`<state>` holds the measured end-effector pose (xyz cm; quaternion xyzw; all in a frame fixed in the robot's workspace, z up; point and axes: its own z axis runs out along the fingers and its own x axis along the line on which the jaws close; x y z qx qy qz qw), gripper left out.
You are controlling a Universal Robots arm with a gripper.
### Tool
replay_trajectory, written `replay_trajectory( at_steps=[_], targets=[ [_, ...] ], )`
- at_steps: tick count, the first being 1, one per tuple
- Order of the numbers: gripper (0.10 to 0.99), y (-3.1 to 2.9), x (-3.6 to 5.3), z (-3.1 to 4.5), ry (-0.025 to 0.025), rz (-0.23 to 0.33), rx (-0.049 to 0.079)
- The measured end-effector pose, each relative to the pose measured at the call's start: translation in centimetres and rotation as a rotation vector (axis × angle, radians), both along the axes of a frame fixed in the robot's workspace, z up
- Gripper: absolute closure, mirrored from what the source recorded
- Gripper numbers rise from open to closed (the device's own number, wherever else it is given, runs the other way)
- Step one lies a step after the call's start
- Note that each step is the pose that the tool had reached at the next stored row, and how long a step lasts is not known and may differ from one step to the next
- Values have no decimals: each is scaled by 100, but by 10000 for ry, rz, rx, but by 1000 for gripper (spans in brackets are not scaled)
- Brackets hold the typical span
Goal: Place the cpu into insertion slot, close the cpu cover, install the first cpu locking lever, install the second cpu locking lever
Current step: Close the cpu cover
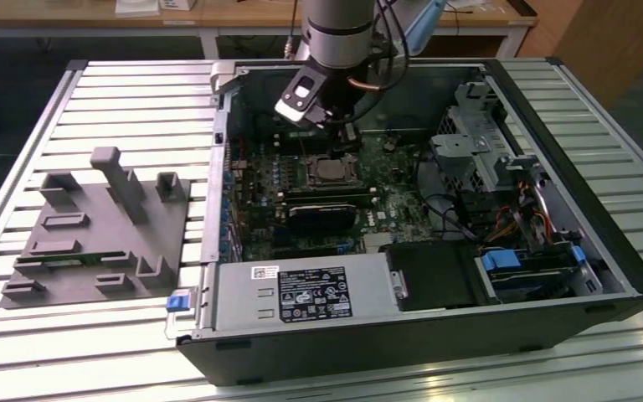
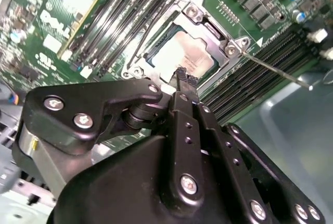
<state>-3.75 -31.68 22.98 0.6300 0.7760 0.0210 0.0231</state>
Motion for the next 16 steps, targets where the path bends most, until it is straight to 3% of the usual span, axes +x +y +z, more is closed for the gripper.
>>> replay_trajectory(
  at_steps=[16],
  targets=[
    [980, 0, -2, -7, 0, 2905, -2]
  ],
)
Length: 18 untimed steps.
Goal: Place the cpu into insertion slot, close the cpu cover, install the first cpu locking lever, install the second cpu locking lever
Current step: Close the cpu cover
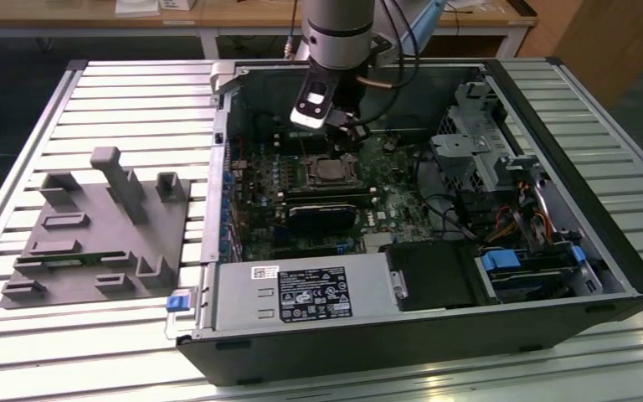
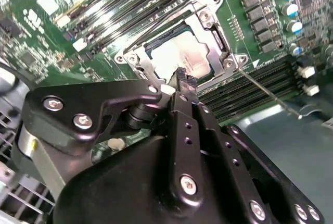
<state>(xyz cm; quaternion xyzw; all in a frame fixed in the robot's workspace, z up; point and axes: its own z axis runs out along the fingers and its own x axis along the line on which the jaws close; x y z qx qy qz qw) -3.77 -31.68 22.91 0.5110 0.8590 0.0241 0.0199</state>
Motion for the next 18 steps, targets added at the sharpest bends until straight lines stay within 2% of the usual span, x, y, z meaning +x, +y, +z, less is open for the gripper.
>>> replay_trajectory(
  at_steps=[18],
  targets=[
    [980, 0, -2, -5, -1, 3282, -3]
  ],
)
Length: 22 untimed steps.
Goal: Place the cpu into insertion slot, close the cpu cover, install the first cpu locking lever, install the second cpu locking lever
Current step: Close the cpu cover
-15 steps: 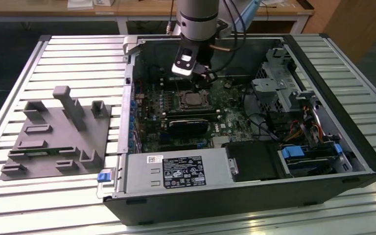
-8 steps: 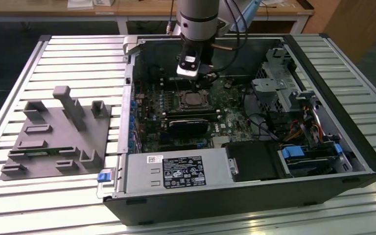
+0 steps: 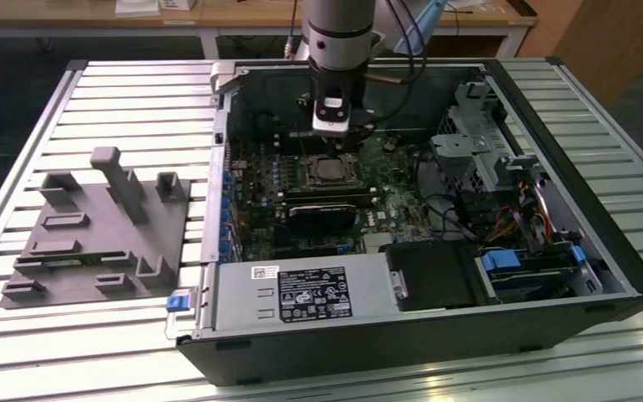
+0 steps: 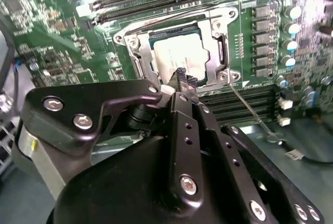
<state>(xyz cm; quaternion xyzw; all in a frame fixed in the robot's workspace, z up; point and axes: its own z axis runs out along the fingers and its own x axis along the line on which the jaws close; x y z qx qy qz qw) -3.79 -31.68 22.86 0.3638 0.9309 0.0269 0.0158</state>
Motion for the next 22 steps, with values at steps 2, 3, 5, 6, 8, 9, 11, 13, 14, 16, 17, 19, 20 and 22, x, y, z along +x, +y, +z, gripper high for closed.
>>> replay_trajectory(
  at_steps=[2, 3, 5, 6, 8, 9, 11, 13, 14, 16, 17, 19, 20, 22],
  targets=[
    [980, 0, 0, 0, 0, 359, 0],
    [980, 0, 0, -1, 0, 538, 0],
    [980, 0, -1, -1, 0, 898, 0],
    [980, 0, -1, -2, 0, 1094, 0],
    [980, 0, -1, -2, 0, 1453, 1],
    [980, 0, -1, -2, 1, 1635, -1],
    [980, 0, -1, -3, 0, 1989, 0],
    [980, 0, -1, -4, 0, 2364, 0],
    [980, 0, -1, -5, 0, 2546, 1],
    [980, 0, -1, -6, 0, 2905, 0],
    [980, 0, -1, -7, 1, 3084, 0],
    [980, 0, -1, -10, 1, 3460, -1],
    [980, 0, -2, -11, 0, 3639, 0],
    [980, 0, -1, -15, 0, 3998, 0]
  ],
)
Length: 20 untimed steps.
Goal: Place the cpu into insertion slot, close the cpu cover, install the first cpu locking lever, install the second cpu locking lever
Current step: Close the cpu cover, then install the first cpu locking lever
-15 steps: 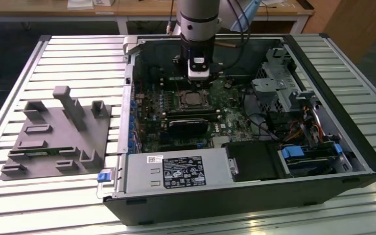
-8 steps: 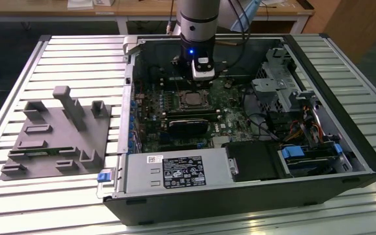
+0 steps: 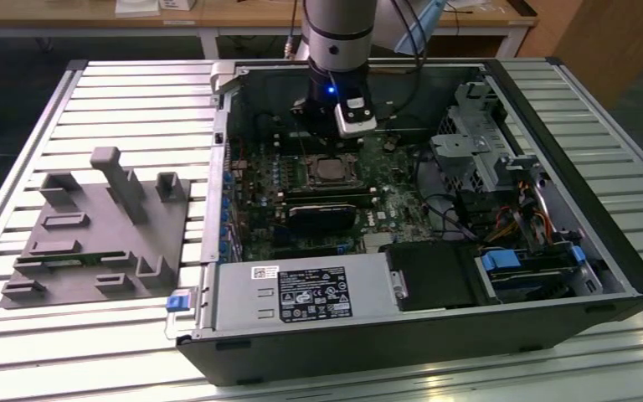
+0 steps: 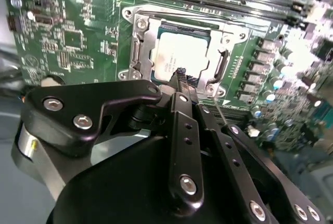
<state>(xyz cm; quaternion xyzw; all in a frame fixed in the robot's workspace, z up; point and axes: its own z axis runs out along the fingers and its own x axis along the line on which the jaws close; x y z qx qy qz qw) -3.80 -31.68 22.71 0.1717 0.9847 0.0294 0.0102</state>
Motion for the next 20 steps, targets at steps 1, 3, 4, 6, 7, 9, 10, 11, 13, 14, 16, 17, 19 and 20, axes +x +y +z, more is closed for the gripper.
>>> replay_trajectory(
  at_steps=[1, 3, 4, 6, 7, 9, 10, 11, 13, 14, 16, 17, 19, 20],
  targets=[
    [980, 0, 0, -2, 0, 180, -4],
    [980, 1, 0, -7, -1, 499, -23],
    [980, 0, 0, -8, 1, 640, -40],
    [980, 0, 0, -14, 1, 934, -78],
    [980, 0, 1, -16, 3, 1075, -100],
    [980, 0, 0, -22, 7, 1340, -154],
    [980, 0, 0, -24, 8, 1470, -188],
    [980, 0, 0, -26, 9, 1597, -223],
    [980, 0, 0, -30, 12, 1863, -299],
    [980, 0, 0, -32, 13, 1983, -339],
    [980, 0, 0, -33, 16, 2119, -388],
    [980, 0, 0, -32, 17, 2131, -388],
    [980, 0, 0, -33, 16, 2136, -389],
    [980, 0, 0, -33, 16, 2140, -389]
  ],
)
